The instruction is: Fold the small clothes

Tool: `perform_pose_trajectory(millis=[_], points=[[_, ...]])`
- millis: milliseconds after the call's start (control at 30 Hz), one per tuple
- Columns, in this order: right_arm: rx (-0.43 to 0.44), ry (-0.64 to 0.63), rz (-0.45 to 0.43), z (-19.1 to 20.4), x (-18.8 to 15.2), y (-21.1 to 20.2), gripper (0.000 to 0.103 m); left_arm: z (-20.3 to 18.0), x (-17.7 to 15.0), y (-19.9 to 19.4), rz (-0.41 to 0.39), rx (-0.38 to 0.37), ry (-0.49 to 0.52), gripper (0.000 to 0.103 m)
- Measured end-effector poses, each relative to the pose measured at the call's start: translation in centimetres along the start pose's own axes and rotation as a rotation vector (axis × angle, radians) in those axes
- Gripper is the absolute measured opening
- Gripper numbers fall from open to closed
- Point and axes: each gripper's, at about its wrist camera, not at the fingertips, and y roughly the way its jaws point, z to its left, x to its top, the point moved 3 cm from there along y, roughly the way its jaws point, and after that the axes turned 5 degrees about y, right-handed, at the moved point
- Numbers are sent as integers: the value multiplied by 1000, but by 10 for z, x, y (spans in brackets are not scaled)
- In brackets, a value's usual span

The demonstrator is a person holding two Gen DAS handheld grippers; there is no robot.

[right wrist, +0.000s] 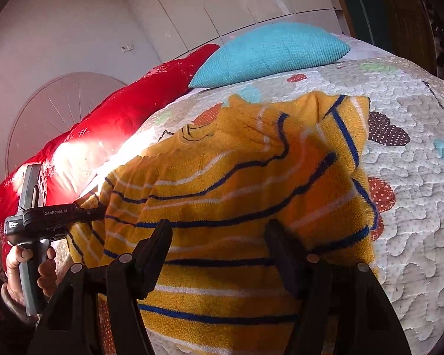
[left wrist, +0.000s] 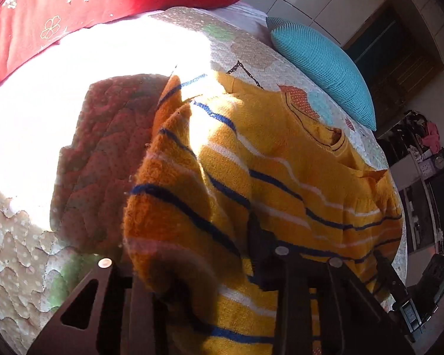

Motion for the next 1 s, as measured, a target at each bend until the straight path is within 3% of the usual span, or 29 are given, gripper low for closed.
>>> perform_pose_trajectory(millis=[167, 233, 300, 333, 467, 600, 733, 800, 867, 933, 1000], points=[[51, 86, -6, -8, 48, 7, 70, -24, 4, -14, -25, 89, 60, 23], [-41, 162, 16, -32, 59, 9, 68, -36, 6, -25, -43, 78, 53, 23], [29, 211, 3, -49, 58, -11, 68, -58, 10, -40, -74, 48, 80, 22], [25, 210, -16, -56, 55, -26, 68, -73, 11, -46, -88, 31, 108, 22], [-72, 157, -144, -80, 38, -98, 69, -155, 10, -53, -117, -34, 258, 22], [-128, 236, -277, -126, 25, -157, 70, -245, -13, -18, -53, -112, 398, 18], [-137, 335, -313, -174, 7, -174, 72, -307, -47, 40, 48, -77, 517, 19], [-110, 403, -262, -194, 3, -167, 73, -316, -55, 58, 60, -46, 525, 29], [-56, 464, -244, -208, 3, -164, 73, -317, -57, 55, 43, -88, 491, 56], [-61, 467, -245, -210, 2, -163, 73, -317, -59, 43, 45, -140, 476, 67], [-74, 432, -240, -202, 2, -161, 73, -315, -61, 25, 31, -154, 483, 67]])
